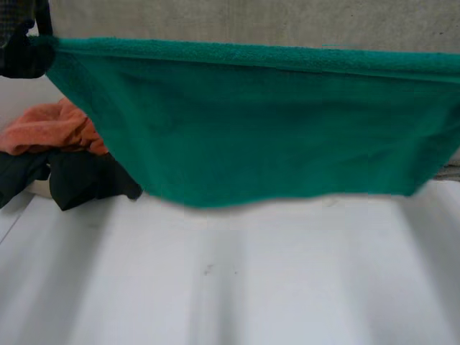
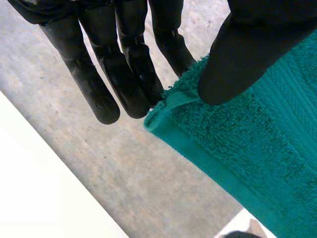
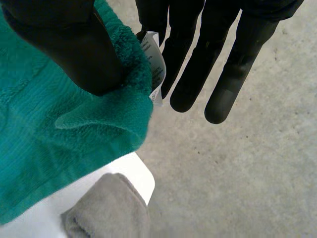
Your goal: Fold the laundry.
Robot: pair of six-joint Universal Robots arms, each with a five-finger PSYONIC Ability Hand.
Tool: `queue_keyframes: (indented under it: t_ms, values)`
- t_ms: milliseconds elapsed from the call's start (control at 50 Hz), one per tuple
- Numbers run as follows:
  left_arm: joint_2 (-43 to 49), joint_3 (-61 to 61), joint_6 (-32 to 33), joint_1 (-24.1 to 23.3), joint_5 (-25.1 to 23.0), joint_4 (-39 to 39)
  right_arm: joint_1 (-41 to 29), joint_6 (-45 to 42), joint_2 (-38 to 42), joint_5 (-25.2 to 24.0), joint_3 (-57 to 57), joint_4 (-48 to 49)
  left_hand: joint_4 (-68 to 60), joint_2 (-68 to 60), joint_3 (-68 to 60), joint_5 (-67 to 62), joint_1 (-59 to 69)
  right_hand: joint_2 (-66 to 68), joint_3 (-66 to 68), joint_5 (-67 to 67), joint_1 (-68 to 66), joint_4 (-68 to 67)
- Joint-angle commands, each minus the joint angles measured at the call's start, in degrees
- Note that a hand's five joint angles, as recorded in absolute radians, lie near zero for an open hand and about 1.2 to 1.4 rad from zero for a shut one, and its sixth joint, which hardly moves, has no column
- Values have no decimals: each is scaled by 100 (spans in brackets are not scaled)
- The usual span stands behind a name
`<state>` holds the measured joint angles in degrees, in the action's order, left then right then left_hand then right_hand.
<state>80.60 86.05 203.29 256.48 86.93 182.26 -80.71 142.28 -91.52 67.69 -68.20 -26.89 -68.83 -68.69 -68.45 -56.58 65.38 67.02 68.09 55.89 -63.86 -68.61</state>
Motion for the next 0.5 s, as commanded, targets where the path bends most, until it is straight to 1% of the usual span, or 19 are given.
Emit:
queue_keyframes:
  t_ms: [20,40,60,80,100,120,140,200,220,260,280,300,340,360,420,440,500]
  values:
    - [1264,-395,114,-19,-62,-718,-612,-306,748,209,-71,-9,-1117,-1131,-1155,-1342,1462,1298,1191,1411,-1614,-1139]
    - [1439,-457,158,-28,-54,-762,-691,-341,915,296,-53,0,-1117,-1131,-1155,-1342,1462,1298,1191,1411,-1614,-1139]
    - [1850,-623,289,-28,-27,-788,-840,-385,1212,489,-1,8,-1117,-1131,-1155,-1342,1462,1298,1191,1411,-1614,-1139]
    - [2106,-755,377,-45,-27,-780,-902,-403,1337,586,17,26,-1117,-1131,-1155,-1342,1462,1298,1191,1411,-1614,-1139]
    - [2222,-817,422,-54,-18,-780,-998,-429,1582,840,130,96,-1117,-1131,-1155,-1342,1462,1298,1191,1411,-1614,-1139]
    - [2615,-1122,570,-81,-1,-771,-1051,-429,1689,938,210,149,-1117,-1131,-1155,-1342,1462,1298,1191,1411,-1614,-1139]
    - [2993,-1517,650,-116,-1,-762,-1139,-394,1925,1096,376,341,-1117,-1131,-1155,-1342,1462,1298,1191,1411,-1614,-1139]
    - [3514,-2230,703,-204,-10,-684,-1263,-359,2295,1308,658,789,-1117,-1131,-1155,-1342,1462,1298,1191,1411,-1614,-1139]
    - [3846,-2781,695,-282,-1,-518,-1341,-333,2496,1421,876,1182,-1117,-1131,-1155,-1342,1462,1298,1191,1411,-1614,-1139]
    - [4112,-3364,659,-344,-1,-237,-1412,-289,2647,1536,1115,1667,-1117,-1131,-1155,-1342,1462,1298,1191,1411,-1614,-1139]
    - [4226,-3636,642,-371,-1,-35,-1464,-228,2717,1615,1264,2000,-1117,-1131,-1155,-1342,1462,1298,1191,1411,-1614,-1139]
    - [4349,-4100,624,-414,17,463,-1526,-79,2770,1755,1474,2621,-1117,-1131,-1155,-1342,1462,1298,1191,1411,-1614,-1139]
    - [4394,-4508,545,-415,52,1107,-1570,185,2780,1896,1608,3389,-1117,-1131,-1155,-1342,1462,1298,1191,1411,-1614,-1139]
    - [4386,-4648,441,-406,130,1719,-1579,464,2762,1975,1625,4201,-1117,-1131,-1155,-1342,1462,1298,1191,1411,-1614,-1139]
    - [4359,-4711,308,-380,411,2557,-1579,783,2736,2064,1599,5244,-1117,-1131,-1155,-1342,1462,1298,1191,1411,-1614,-1139]
    - [4359,-4703,273,-388,586,2899,-1597,871,2718,2012,1521,5630,-1117,-1131,-1155,-1342,1462,1298,1191,1411,-1614,-1139]
    - [4385,-4624,264,-397,720,2894,-1606,871,2753,1932,1485,5730,-1117,-1131,-1155,-1342,1462,1298,1191,1411,-1614,-1139]
